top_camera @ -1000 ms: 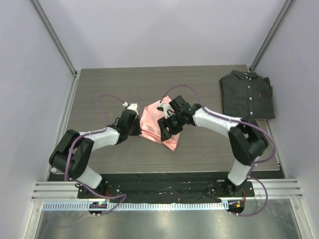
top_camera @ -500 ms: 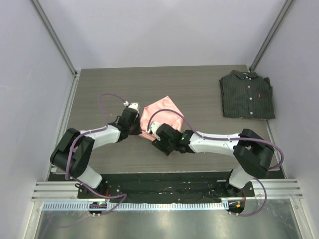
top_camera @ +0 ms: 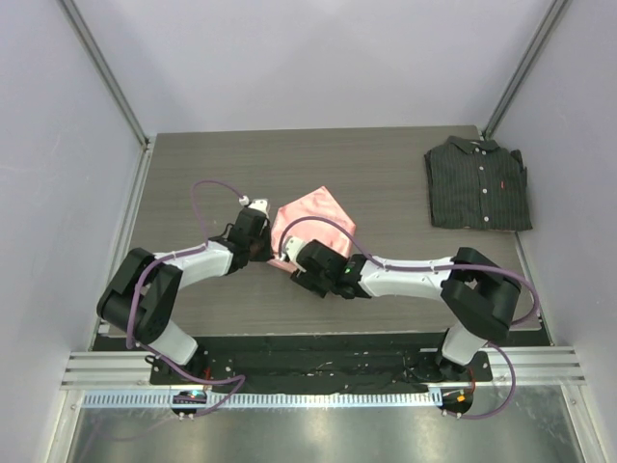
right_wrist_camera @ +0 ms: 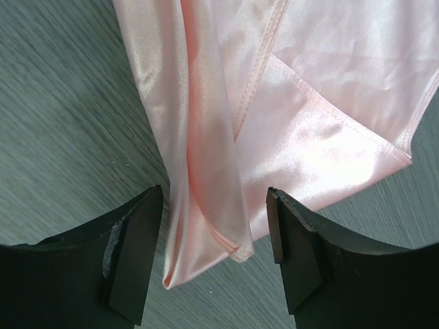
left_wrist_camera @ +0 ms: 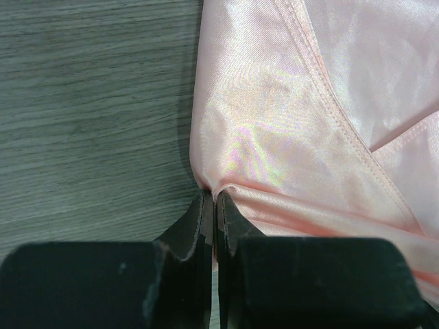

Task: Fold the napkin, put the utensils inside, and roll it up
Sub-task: Roll the napkin with the utensil

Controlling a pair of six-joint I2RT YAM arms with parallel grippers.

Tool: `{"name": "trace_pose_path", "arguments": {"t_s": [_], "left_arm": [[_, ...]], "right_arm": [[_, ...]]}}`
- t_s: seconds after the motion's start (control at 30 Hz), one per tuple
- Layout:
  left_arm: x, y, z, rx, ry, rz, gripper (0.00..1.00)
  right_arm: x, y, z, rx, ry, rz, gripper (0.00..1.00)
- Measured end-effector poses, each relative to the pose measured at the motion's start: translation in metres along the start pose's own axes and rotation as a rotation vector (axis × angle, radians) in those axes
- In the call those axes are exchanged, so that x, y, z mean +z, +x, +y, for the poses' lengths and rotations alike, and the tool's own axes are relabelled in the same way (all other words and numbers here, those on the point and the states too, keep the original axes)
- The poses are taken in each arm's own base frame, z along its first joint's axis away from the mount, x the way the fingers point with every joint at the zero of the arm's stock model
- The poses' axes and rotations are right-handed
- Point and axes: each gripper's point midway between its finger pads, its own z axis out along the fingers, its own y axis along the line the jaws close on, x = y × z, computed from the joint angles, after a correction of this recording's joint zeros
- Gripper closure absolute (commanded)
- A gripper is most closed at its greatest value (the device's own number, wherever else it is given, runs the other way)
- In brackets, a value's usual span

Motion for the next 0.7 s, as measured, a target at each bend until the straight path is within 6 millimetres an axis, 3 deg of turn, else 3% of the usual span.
{"name": "trace_pose_path", "arguments": {"t_s": [0.17,0.33,0.7], "left_arm": [[0.000,0.000,0.000,0.001,-0.002,0.003,1.00],[0.000,0.001,0.001,0.004,-0.005,0.005,1.00],[-0.004,0.002,0.006,0.024,-0.038,0.037,1.00]], "right_arm": [[0.010,0.014,0.004,-0.006,-0.041,0.058,0.39],[0.012,0.017,0.009,0.003,-0.095,0.096,0.59],[0.008,0.023,0.035,0.084,-0.284,0.158,0.91]]}}
